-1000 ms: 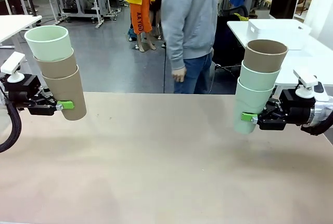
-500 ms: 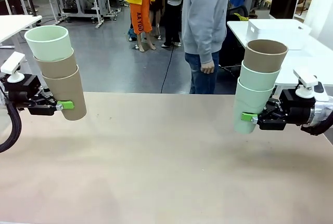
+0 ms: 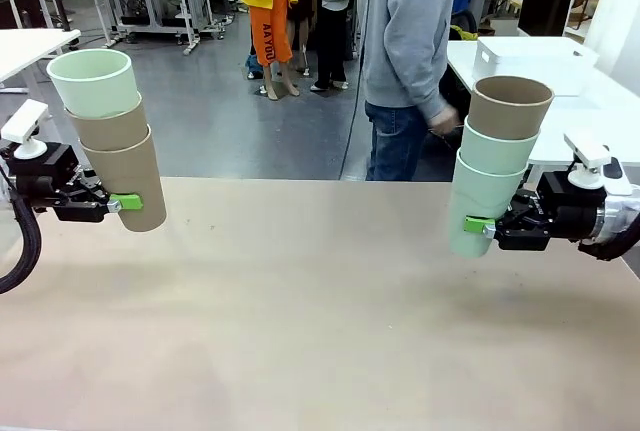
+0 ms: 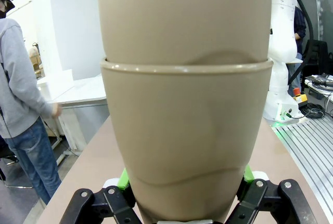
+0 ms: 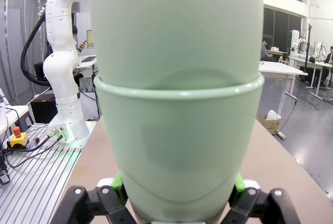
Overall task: Stack the cups and store them in the basket.
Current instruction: Place the stack of Reusable plastic cups into the Pantry Basket.
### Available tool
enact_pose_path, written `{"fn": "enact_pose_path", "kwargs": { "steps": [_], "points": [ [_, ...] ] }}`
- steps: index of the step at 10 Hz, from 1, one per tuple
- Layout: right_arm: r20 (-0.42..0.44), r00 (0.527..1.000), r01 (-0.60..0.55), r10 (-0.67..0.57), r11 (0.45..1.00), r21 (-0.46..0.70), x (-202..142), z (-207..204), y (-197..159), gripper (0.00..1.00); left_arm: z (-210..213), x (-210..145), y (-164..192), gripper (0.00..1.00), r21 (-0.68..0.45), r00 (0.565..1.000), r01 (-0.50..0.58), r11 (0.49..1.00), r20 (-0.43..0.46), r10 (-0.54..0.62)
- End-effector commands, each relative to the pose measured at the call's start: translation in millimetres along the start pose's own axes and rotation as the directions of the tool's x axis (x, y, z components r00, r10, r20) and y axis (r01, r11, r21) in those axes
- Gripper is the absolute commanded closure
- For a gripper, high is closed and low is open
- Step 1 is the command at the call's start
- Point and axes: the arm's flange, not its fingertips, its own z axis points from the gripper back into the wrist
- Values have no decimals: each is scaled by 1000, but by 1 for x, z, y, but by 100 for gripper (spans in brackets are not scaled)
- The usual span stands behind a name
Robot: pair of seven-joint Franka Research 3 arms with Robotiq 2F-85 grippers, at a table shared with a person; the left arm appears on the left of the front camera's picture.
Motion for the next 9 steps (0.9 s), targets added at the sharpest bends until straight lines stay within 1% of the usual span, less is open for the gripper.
{"fn": "enact_pose_path", "kwargs": {
  "steps": [1,9],
  "points": [
    [4,1000,-6,6,1000,-4,3,1,-1,16,0,5,0,16,-4,1000,9,1000,4,-9],
    [4,1000,-6,6,1000,-4,3,1,-1,16,0,5,0,16,-4,1000,9,1000,4,-9]
  ]
}}
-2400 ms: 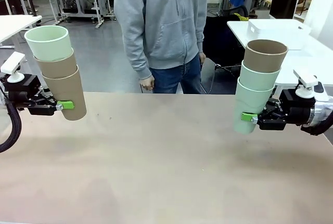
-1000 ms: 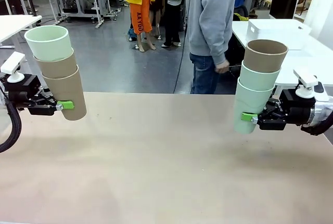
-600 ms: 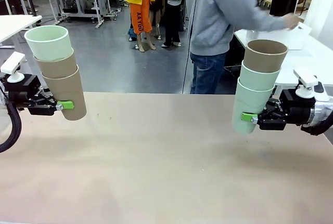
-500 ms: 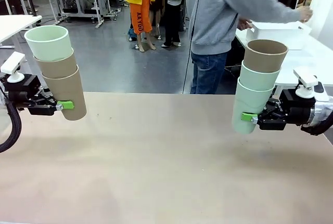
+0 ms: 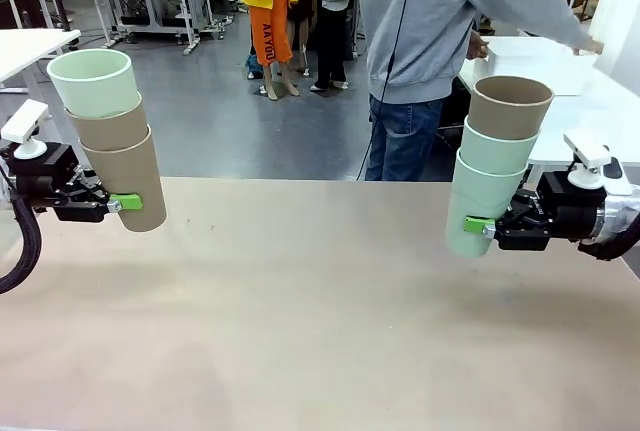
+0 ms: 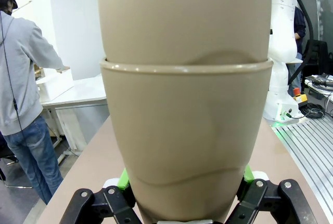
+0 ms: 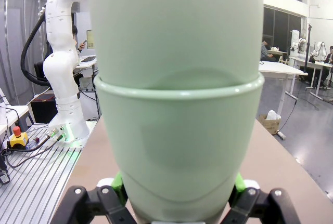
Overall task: Stack the cups and store them in the basket.
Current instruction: Place the stack of Reusable plastic cups into the Pantry Basket.
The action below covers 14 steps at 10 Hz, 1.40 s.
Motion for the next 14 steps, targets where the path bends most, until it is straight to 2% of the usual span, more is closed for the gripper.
{"fn": "enact_pose_path", "kwargs": {
  "steps": [1,14],
  "points": [
    [4,1000,-6,6,1000,-4,3,1,-1,16,0,5,0,16,-4,1000,9,1000,4,-9],
    [4,1000,-6,6,1000,-4,3,1,-1,16,0,5,0,16,-4,1000,9,1000,4,-9]
  ]
}}
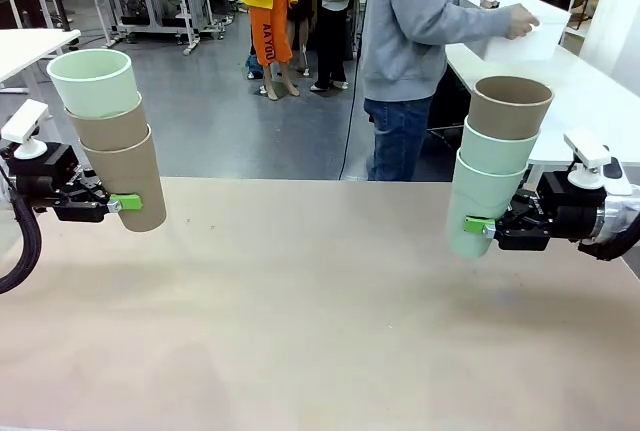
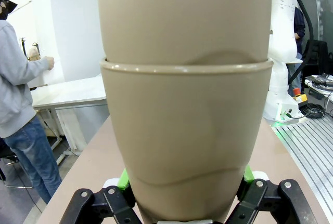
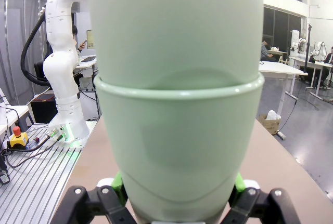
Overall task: Stack the cups and store them in the basket.
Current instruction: Place the stack of Reusable plastic cups into the Pantry Basket.
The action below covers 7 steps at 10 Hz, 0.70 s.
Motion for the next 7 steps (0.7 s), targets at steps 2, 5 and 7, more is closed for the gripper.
{"fn": "enact_pose_path", "kwargs": {
  "steps": [2,5,7],
  "points": [
    [4,1000,-6,6,1000,-4,3,1,-1,16,0,5,0,16,-4,1000,9,1000,4,-9],
    [4,1000,-6,6,1000,-4,3,1,-1,16,0,5,0,16,-4,1000,9,1000,4,-9],
    [4,1000,-6,6,1000,-4,3,1,-1,16,0,5,0,16,-4,1000,9,1000,4,-9]
  ]
}}
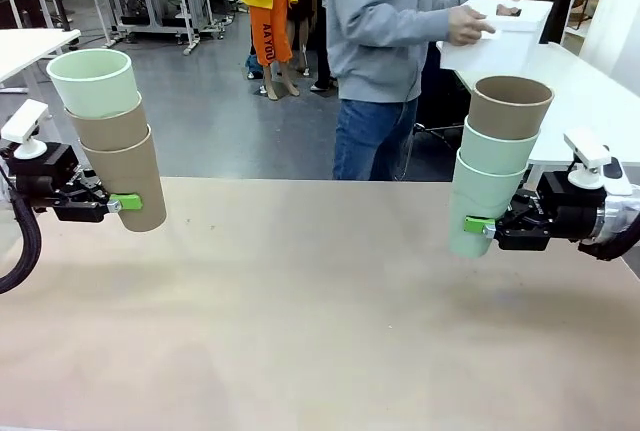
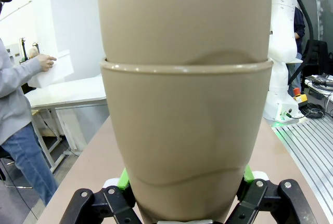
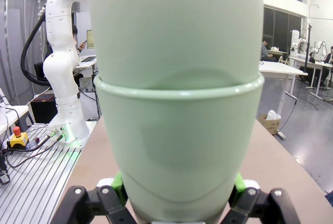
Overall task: Stack the cups and store them in the basket.
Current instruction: Place the stack of Reusable plastic cups into the Pantry Basket.
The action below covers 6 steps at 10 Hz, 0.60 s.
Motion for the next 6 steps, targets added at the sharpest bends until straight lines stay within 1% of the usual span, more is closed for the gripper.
{"fn": "enact_pose_path", "kwargs": {
  "steps": [1,6],
  "points": [
    [4,1000,-6,6,1000,-4,3,1,-1,16,0,5,0,16,-4,1000,9,1000,4,-9],
    [4,1000,-6,6,1000,-4,3,1,-1,16,0,5,0,16,-4,1000,9,1000,4,-9]
  ]
}}
